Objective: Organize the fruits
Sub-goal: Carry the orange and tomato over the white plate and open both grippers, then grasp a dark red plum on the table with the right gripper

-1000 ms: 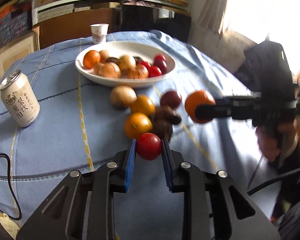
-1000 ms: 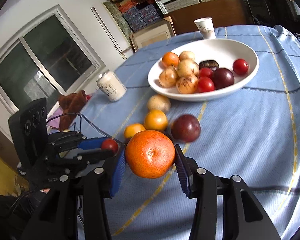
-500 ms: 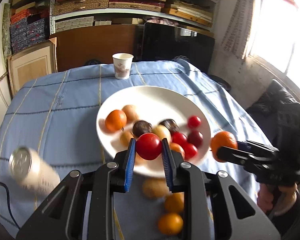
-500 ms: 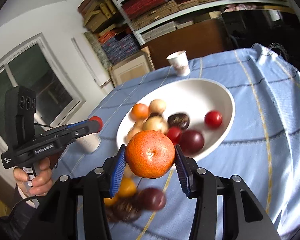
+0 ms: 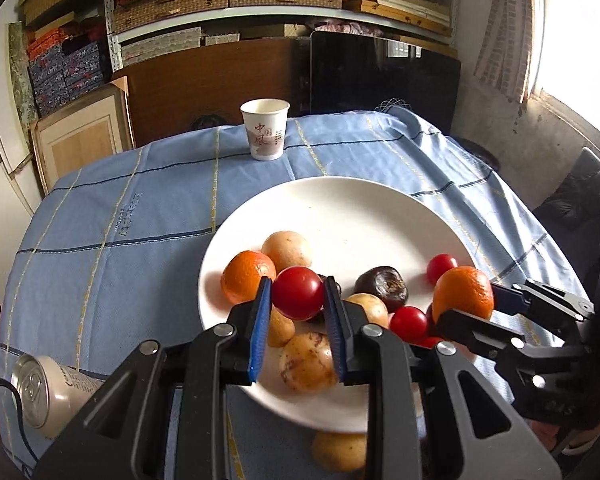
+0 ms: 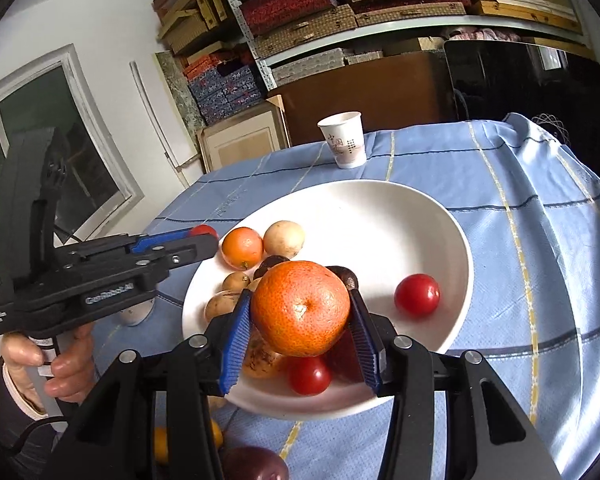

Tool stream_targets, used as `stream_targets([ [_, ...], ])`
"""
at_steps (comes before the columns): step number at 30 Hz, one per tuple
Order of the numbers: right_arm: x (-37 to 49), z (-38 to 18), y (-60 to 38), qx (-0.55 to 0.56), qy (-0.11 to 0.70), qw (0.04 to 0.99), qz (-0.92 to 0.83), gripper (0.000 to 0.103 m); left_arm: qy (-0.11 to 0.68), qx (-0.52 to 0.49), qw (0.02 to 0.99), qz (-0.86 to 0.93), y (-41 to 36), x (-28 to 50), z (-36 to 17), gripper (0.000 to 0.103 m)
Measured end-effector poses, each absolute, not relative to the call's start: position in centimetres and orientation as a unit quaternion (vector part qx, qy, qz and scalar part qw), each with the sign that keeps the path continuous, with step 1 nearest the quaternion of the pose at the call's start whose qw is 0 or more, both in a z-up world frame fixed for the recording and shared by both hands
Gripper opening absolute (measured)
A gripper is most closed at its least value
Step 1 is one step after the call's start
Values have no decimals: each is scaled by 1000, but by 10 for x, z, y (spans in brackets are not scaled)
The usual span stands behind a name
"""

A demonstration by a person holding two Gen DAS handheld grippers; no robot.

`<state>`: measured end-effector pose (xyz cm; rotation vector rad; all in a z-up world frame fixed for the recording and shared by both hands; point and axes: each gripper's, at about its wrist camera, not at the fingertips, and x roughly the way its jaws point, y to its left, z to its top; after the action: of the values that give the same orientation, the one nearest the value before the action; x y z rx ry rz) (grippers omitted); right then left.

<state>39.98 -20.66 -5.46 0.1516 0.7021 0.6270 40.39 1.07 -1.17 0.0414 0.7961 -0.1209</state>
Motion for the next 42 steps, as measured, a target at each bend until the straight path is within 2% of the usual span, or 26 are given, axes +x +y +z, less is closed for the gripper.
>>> stream_targets([
  [1,399,-54,-208,77,336,889,302,51,389,18,920,-55,11,405,-13,33],
  [2,397,-52,-211,83,331,890,303,69,389,17,920,-48,12,405,-13,58],
  [3,395,-49,-214,89,325,892,300,84,387,15,921,-39,13,403,-12,72],
  [4,391,-44,-220,97,316,895,299,88,375,10,927,-25,14,398,-9,92],
  [5,387,-39,-223,101,310,897,300,90,363,6,932,-18,16,392,-6,95],
  [8,374,-26,-231,101,295,907,284,100,351,-6,936,-27,23,372,5,98],
  [10,363,-18,-233,88,279,918,269,100,354,-21,934,-41,28,356,8,98],
  [14,320,-6,-232,27,185,955,228,100,358,-43,931,-53,41,317,3,98],
  [16,308,-8,-229,6,173,952,253,100,359,-62,929,-66,48,301,-3,98],
  [21,304,-24,-234,50,221,924,309,100,346,-122,928,-70,66,272,-22,98],
  [26,305,-33,-225,73,289,898,324,100,347,-105,930,-59,63,260,-31,98],
  [31,302,-42,-213,50,315,891,323,99,356,-74,931,-41,54,251,-36,98],
  [35,298,-48,-205,18,331,889,316,89,354,-54,934,-4,56,248,-36,98],
  [42,313,-74,-210,47,408,861,299,60,357,-90,929,36,78,250,-36,98],
])
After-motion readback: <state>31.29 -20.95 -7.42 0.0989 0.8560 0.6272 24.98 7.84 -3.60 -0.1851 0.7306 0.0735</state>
